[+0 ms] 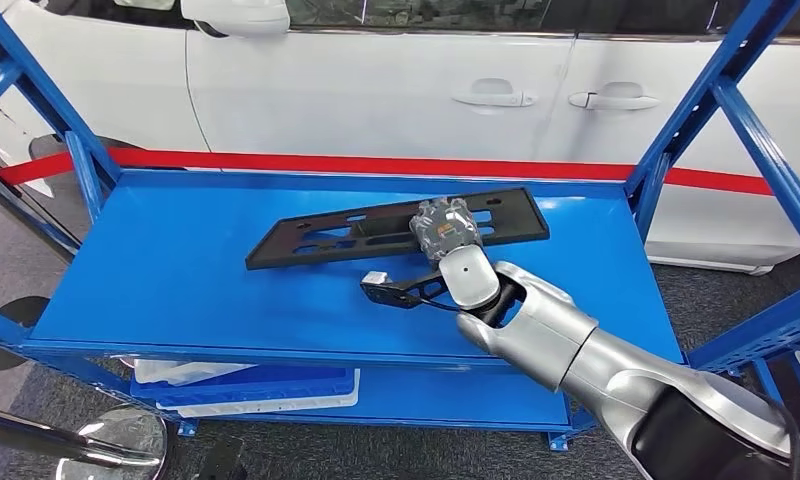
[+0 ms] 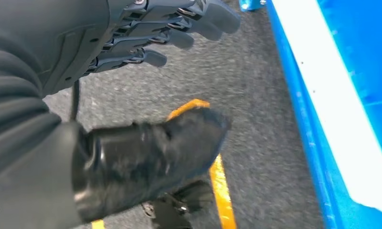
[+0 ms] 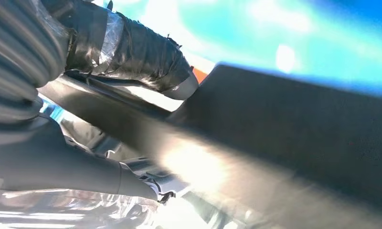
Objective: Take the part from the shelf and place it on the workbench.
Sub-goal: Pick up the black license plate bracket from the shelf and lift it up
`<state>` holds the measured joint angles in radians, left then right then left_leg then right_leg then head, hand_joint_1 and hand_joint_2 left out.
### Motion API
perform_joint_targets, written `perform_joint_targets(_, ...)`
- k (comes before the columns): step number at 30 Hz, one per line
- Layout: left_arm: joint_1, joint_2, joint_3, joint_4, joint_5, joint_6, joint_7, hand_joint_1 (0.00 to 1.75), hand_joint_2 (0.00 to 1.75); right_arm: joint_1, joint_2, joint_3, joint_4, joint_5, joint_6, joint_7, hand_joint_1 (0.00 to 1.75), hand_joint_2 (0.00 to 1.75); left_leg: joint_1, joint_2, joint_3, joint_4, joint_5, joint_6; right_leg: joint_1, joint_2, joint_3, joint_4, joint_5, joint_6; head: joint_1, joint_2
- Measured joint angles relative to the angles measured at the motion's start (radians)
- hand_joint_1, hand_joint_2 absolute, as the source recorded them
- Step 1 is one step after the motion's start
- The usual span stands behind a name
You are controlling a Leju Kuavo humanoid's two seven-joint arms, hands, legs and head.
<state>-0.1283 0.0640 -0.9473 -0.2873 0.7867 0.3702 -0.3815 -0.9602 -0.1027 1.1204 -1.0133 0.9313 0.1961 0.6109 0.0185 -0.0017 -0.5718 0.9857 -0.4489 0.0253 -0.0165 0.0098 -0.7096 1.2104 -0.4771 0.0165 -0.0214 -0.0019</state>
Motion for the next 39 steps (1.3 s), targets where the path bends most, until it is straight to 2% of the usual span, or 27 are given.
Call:
perform_joint_targets(1,0.003,0.0,0.0,0.0,0.003,0.013,0.01,0.0,1.75,-0.001,-0.004,-0.009,-0.025,0.02,-0.021,0.006,1.75,1.75,0.002,0.0,0.001,0.007,-0.006,-0.004,-0.003,-0.001,0.024,-0.058,0.033,0.001,0.0,0.0)
perform_joint_targets(2,0.004,0.0,0.0,0.0,0.004,0.031,0.021,0.0,1.75,-0.004,-0.006,-0.019,-0.052,0.041,-0.042,0.011,1.75,1.75,0.002,0.0,-0.001,0.016,-0.014,-0.01,-0.003,0.0,0.048,-0.11,0.053,0.002,0.001,0.0)
perform_joint_targets(4,0.006,-0.001,0.0,0.0,0.004,0.074,0.038,0.0,1.75,-0.007,-0.009,-0.034,-0.099,0.075,-0.067,0.018,1.75,1.75,0.001,-0.001,-0.007,0.027,-0.022,-0.023,0.002,0.002,0.071,-0.158,0.052,-0.005,0.0,0.0)
perform_joint_targets(6,0.009,-0.001,0.001,0.0,0.003,0.116,0.046,0.0,1.75,-0.003,-0.014,-0.047,-0.143,0.103,-0.085,0.023,1.75,1.75,0.003,-0.001,-0.011,0.026,-0.022,-0.033,0.007,0.004,0.074,-0.164,0.043,-0.019,0.001,0.0)
perform_joint_targets(8,0.014,-0.003,0.001,0.0,0.008,0.141,0.049,0.0,1.75,0.001,-0.018,-0.061,-0.186,0.128,-0.105,0.026,1.75,1.75,0.004,-0.001,-0.017,0.043,-0.039,-0.04,0.005,0.003,0.076,-0.167,0.045,-0.031,0.0,0.0)
perform_joint_targets(10,0.017,-0.006,0.001,0.0,0.011,0.156,0.057,0.0,1.75,0.003,-0.02,-0.077,-0.23,0.157,-0.134,0.025,1.75,1.75,0.004,0.0,-0.053,0.129,-0.094,-0.044,0.005,0.003,0.078,-0.169,0.049,-0.04,-0.002,0.0)
perform_joint_targets(12,0.018,-0.007,0.002,0.0,0.016,0.174,0.073,0.0,1.75,0.006,-0.02,-0.09,-0.267,0.191,-0.168,0.019,1.75,1.75,0.002,0.0,-0.112,0.261,-0.153,-0.045,0.01,0.003,0.077,-0.168,0.049,-0.043,-0.002,0.0)
perform_joint_targets(13,0.02,-0.008,0.002,0.0,0.019,0.182,0.081,0.0,1.75,0.01,-0.02,-0.094,-0.283,0.21,-0.183,0.014,1.75,1.75,0.001,0.0,-0.132,0.305,-0.165,-0.043,0.013,0.003,0.077,-0.167,0.049,-0.043,-0.002,0.0)
perform_joint_targets(15,0.022,-0.009,0.002,0.0,0.024,0.192,0.089,0.0,1.75,0.016,-0.019,-0.097,-0.303,0.233,-0.199,0.007,1.75,1.75,-0.001,0.0,-0.145,0.333,-0.164,-0.039,0.017,0.004,0.077,-0.167,0.049,-0.044,-0.002,0.0)
perform_joint_targets(20,0.024,-0.009,0.002,0.0,0.024,0.194,0.091,0.0,1.75,0.017,-0.019,-0.098,-0.308,0.239,-0.203,0.005,1.75,1.75,-0.001,0.0,-0.143,0.329,-0.159,-0.038,0.018,0.004,0.077,-0.167,0.049,-0.045,-0.002,0.0)
perform_joint_targets(24,0.026,-0.009,0.002,0.0,0.025,0.197,0.092,0.0,1.75,0.02,-0.019,-0.099,-0.317,0.249,-0.209,0.002,1.75,1.75,-0.003,0.0,-0.133,0.307,-0.143,-0.034,0.02,0.004,0.077,-0.166,0.05,-0.045,-0.002,0.0)
perform_joint_targets(25,0.026,-0.009,0.002,0.0,0.026,0.199,0.093,0.0,1.75,0.022,-0.018,-0.099,-0.326,0.261,-0.217,-0.002,1.75,1.75,-0.005,-0.001,-0.115,0.271,-0.124,-0.03,0.022,0.005,0.077,-0.166,0.05,-0.046,-0.002,0.0)
perform_joint_targets(27,0.027,-0.011,0.002,0.0,0.03,0.207,0.096,0.0,1.75,0.032,-0.013,-0.105,-0.358,0.306,-0.257,-0.015,1.75,1.75,-0.014,-0.001,-0.054,0.148,-0.068,-0.014,0.025,0.005,0.077,-0.166,0.052,-0.045,-0.002,0.0)
perform_joint_targets(28,0.028,-0.015,0.003,0.0,0.034,0.213,0.1,0.0,1.75,0.043,-0.008,-0.117,-0.39,0.336,-0.287,-0.027,1.75,1.75,-0.018,0.0,-0.025,0.08,-0.036,-0.003,0.025,0.005,0.074,-0.163,0.049,-0.038,-0.002,0.0)
perform_joint_targets(29,0.029,-0.019,0.003,0.0,0.036,0.218,0.104,0.0,1.75,0.055,-0.004,-0.13,-0.421,0.359,-0.313,-0.037,1.75,1.75,-0.021,0.001,-0.014,0.039,-0.013,0.008,0.024,0.003,0.062,-0.134,0.021,-0.029,-0.001,0.0)
perform_joint_targets(31,0.031,-0.026,0.003,0.0,0.041,0.225,0.113,0.0,1.75,0.076,0.001,-0.155,-0.472,0.381,-0.34,-0.055,1.75,1.75,-0.021,0.005,-0.028,0.015,0.017,0.024,0.02,0.001,0.023,-0.015,-0.071,-0.01,0.0,0.0)
perform_joint_targets(32,0.031,-0.026,0.004,0.0,0.041,0.226,0.115,0.0,1.75,0.082,0.001,-0.16,-0.481,0.382,-0.342,-0.059,1.75,1.75,-0.022,0.005,-0.042,0.015,0.026,0.027,0.018,0.001,0.006,0.055,-0.116,-0.006,0.001,0.0)
perform_joint_targets(33,0.031,-0.027,0.004,0.0,0.042,0.227,0.116,0.0,1.75,0.088,0.001,-0.163,-0.487,0.384,-0.344,-0.062,1.75,1.75,-0.022,0.006,-0.053,0.016,0.034,0.026,0.016,0.0,0.003,0.096,-0.132,-0.003,0.001,0.0)
perform_joint_targets(34,0.031,-0.027,0.004,0.0,0.042,0.228,0.118,0.0,1.75,0.093,0.001,-0.166,-0.493,0.387,-0.348,-0.065,1.75,1.75,-0.022,0.006,-0.064,0.018,0.042,0.025,0.014,0.0,0.017,0.1,-0.123,-0.002,0.001,0.0)
perform_joint_targets(35,0.031,-0.029,0.004,0.0,0.042,0.228,0.119,0.0,1.75,0.097,0.002,-0.168,-0.5,0.391,-0.352,-0.068,1.75,1.75,-0.022,0.006,-0.076,0.021,0.049,0.023,0.013,0.0,0.049,0.069,-0.1,-0.002,0.001,0.0)
perform_joint_targets(36,0.031,-0.03,0.004,0.0,0.042,0.229,0.119,0.0,1.75,0.1,0.003,-0.171,-0.507,0.394,-0.356,-0.071,1.75,1.75,-0.022,0.006,-0.087,0.024,0.057,0.021,0.012,0.0,0.095,0.009,-0.074,-0.003,0.001,0.0)
perform_joint_targets(37,0.032,-0.031,0.004,0.0,0.042,0.23,0.12,0.0,1.75,0.101,0.005,-0.174,-0.515,0.396,-0.361,-0.074,1.75,1.75,-0.023,0.005,-0.098,0.028,0.063,0.017,0.014,0.0,0.147,-0.066,-0.059,-0.006,0.001,0.0)
perform_joint_targets(38,0.032,-0.032,0.004,0.0,0.042,0.231,0.12,0.0,1.75,0.102,0.007,-0.176,-0.523,0.397,-0.364,-0.076,1.75,1.75,-0.023,0.005,-0.105,0.031,0.07,0.013,0.016,0.0,0.187,-0.127,-0.053,-0.011,0.0,0.0)
perform_joint_targets(39,0.032,-0.033,0.004,0.0,0.042,0.232,0.12,0.0,1.75,0.102,0.009,-0.179,-0.53,0.399,-0.368,-0.078,1.75,1.75,-0.024,0.005,-0.108,0.033,0.077,0.009,0.019,0.001,0.21,-0.169,-0.053,-0.015,0.0,0.0)
